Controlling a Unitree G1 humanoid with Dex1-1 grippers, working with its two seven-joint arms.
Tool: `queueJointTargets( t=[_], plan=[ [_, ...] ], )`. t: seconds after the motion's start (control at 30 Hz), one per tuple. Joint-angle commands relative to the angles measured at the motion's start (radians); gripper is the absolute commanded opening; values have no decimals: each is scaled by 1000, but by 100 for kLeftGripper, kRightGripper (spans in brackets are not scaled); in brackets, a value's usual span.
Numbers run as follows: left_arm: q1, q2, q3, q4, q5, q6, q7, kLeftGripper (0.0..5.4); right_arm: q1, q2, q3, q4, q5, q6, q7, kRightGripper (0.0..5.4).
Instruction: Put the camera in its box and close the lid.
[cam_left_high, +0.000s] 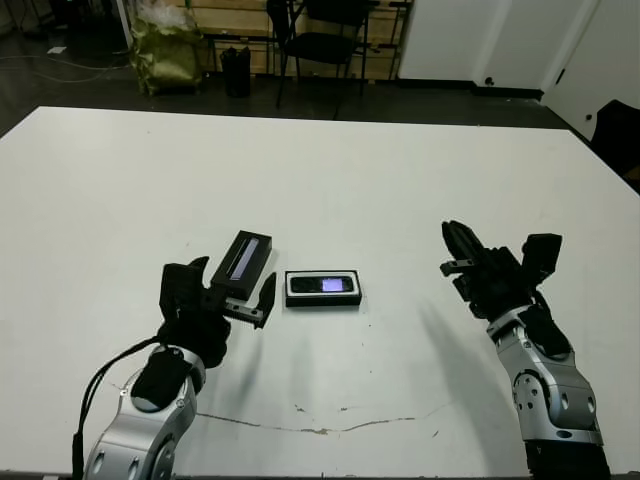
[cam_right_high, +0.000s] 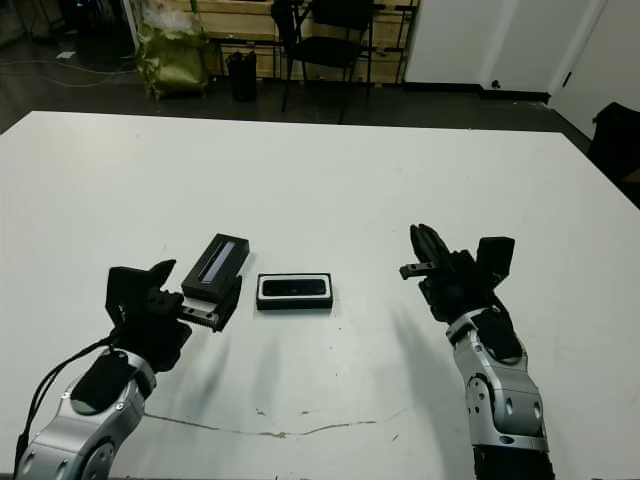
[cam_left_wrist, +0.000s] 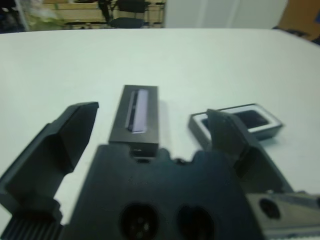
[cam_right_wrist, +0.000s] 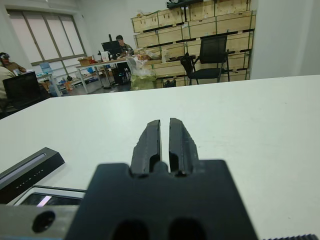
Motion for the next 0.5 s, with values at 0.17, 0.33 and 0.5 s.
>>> queueJointTargets(
  t=[0.17, 0.33, 0.5],
  plan=[
    [-66, 7, 16, 95, 61, 11, 48, 539, 4, 2, -8, 25, 10, -3, 9, 0],
    [-106, 13, 17, 130, 83, 13, 47, 539, 3, 5, -8, 23, 18, 8, 9, 0],
    [-134, 15, 16, 147, 72, 41, 26, 539, 8, 9, -7, 3, 15, 18, -8, 0]
  ],
)
